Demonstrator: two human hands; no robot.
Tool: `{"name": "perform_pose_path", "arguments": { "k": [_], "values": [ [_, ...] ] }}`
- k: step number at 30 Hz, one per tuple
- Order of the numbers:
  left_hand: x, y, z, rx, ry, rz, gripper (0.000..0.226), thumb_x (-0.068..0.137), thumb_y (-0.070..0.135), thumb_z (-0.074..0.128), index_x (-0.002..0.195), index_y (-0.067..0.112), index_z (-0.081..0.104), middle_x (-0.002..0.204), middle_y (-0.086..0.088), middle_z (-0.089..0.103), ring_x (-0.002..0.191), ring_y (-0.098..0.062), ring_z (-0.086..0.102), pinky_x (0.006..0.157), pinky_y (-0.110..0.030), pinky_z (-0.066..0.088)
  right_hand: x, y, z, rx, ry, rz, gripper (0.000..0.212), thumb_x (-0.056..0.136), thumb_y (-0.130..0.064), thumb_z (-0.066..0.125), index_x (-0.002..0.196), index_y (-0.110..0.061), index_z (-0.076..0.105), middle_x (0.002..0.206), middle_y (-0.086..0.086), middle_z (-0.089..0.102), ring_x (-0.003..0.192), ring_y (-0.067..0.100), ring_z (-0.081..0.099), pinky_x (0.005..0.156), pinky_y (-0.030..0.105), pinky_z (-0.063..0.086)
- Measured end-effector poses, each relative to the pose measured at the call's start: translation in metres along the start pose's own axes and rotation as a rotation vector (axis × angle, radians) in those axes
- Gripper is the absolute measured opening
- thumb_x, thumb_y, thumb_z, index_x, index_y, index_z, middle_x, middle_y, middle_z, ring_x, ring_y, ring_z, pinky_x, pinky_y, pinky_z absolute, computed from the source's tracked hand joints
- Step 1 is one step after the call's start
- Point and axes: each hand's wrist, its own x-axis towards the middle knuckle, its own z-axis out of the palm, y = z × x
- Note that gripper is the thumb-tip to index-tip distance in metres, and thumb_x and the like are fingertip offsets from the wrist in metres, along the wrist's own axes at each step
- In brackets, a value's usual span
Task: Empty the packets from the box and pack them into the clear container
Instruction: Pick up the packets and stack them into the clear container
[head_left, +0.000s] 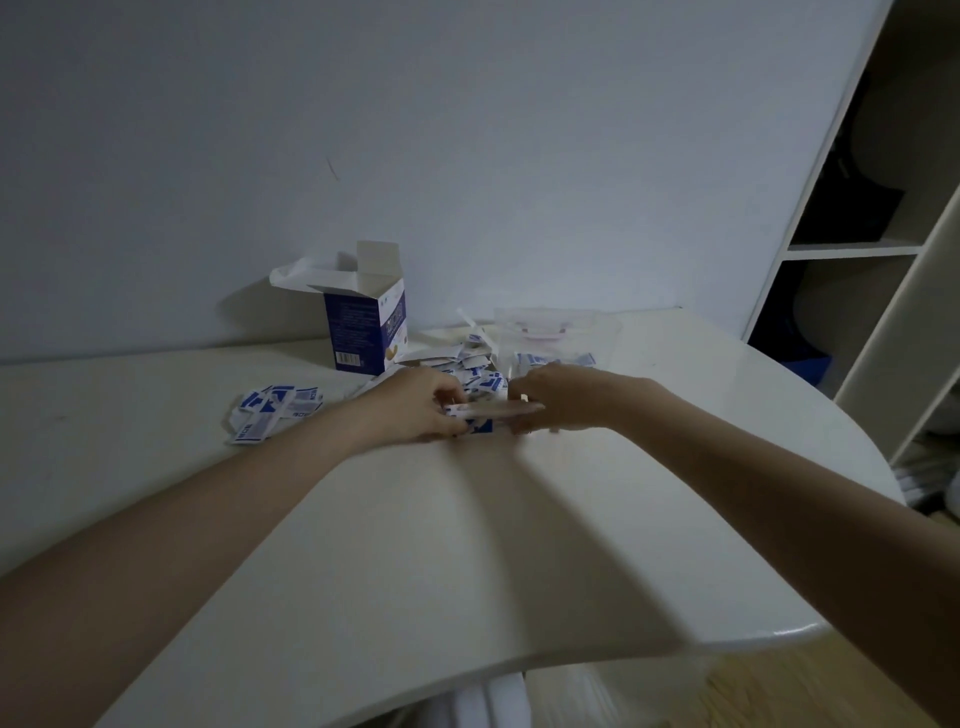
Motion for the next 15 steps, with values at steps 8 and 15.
{"name": "perform_pose_path", "arguments": {
  "k": [8,15],
  "values": [
    [-0.002,0.013,0.002,0.090,0.034,0.050,0.012,0.080,0.013,0.065,0.073,0.021,0.059,0.048,0.011,0.042,0.047,-0.002,0.041,0.047,-0.013,0.031,-0.005,-0.009,-0.003,0.088,0.051,-0.008,0.013,0.089,-0.007,0.050,0.093,-0.006,0.062,0.069,0.007,0.062,0.050,0.014,0.053,0.045,0.017,0.041],
    [-0.003,0.009,0.000,0.017,0.008,0.020,0.008,0.081,0.005,0.064,0.088,0.007,0.068,0.059,0.011,0.057,0.051,0.000,0.054,0.046,-0.001,0.039,-0.005,-0.003,-0.001,0.061,0.107,-0.028,0.019,0.085,-0.002,0.050,0.081,-0.002,0.069,0.072,0.011,0.067,0.067,0.019,0.058,0.052,0.019,0.039]
  ]
}}
